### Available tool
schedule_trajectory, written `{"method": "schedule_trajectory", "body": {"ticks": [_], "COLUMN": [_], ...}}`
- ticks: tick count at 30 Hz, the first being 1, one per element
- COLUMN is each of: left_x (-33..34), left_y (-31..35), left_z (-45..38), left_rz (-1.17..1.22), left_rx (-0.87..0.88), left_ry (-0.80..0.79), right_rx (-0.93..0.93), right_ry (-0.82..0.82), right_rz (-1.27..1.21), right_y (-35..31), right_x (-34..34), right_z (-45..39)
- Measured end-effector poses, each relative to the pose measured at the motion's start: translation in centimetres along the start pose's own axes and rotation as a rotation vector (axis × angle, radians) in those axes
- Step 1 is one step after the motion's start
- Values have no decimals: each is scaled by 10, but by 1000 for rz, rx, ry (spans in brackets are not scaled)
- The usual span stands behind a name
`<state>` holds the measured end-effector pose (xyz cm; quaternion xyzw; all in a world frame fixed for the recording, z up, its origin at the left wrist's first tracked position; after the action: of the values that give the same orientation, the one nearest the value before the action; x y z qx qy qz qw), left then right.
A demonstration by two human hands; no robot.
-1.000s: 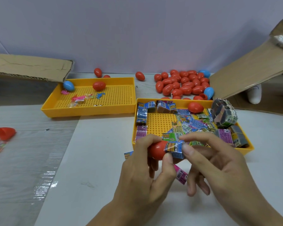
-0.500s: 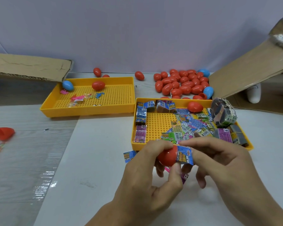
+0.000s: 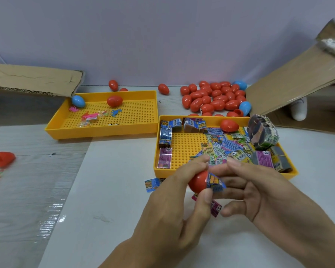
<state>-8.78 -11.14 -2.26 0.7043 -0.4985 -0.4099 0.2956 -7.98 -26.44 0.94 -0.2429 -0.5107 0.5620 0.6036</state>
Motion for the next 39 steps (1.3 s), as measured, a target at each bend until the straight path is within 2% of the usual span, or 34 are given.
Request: {"method": "schedule_trajectory", "body": {"ticks": [1,4,7,8,9,10,11,12,14,16,17,18,21,24,30,35,39], "left_x": [3,-5,-10,-14,-26,-27,-19,-11,-9,-6,-7,-10,-11,-11,-8,-12,-12], "left_y": [-3,-2,10,16,12,7,6,8,-1,1,-1,-4,-3,2,2,1,1], "left_z": [-2,12,13,11,14,12,-7,-13,5,-4,1,11,12,9,10,11,10], "left_rz": [27,40,-53,-18,28,178,211,181,-6,-131,-144,-109,-9,6,29,13,61], "left_rx": [-61,0,47,-29,-157,-344,-445,-445,-167,72,143,214,196,143,145,149,72], "left_ry": [-57,-99,-143,-196,-176,-177,-213,-268,-262,-132,4,42,102,77,72,130,129], "right_rx": [4,4,-1,-3,-1,-1,-3,-7,-22,-34,-40,-46,-56,-60,-30,86,147], "right_ry": [24,53,99,111,120,128,133,136,145,156,158,158,149,148,131,84,69], "right_rz": [6,22,37,45,52,56,51,39,13,4,4,7,15,20,-33,-136,-153], "right_y": [1,3,2,1,1,1,1,2,1,1,1,1,2,2,2,8,9], "right_x": [0,2,1,0,0,0,1,0,0,-1,-1,-1,1,0,1,3,1], "right_z": [0,1,3,3,3,3,3,2,2,2,1,2,2,3,1,-1,0]}}
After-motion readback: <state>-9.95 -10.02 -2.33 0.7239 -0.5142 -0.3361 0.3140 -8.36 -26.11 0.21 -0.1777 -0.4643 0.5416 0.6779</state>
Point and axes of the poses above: each hand's wrist, its own z-axis away from the middle knuckle, its own x-axis out of the palm, y = z × x, the point moved 2 cm from there along -z, towards the middle knuckle, and after that the axes turned 7 degrees about y, right-handed, at the moved point
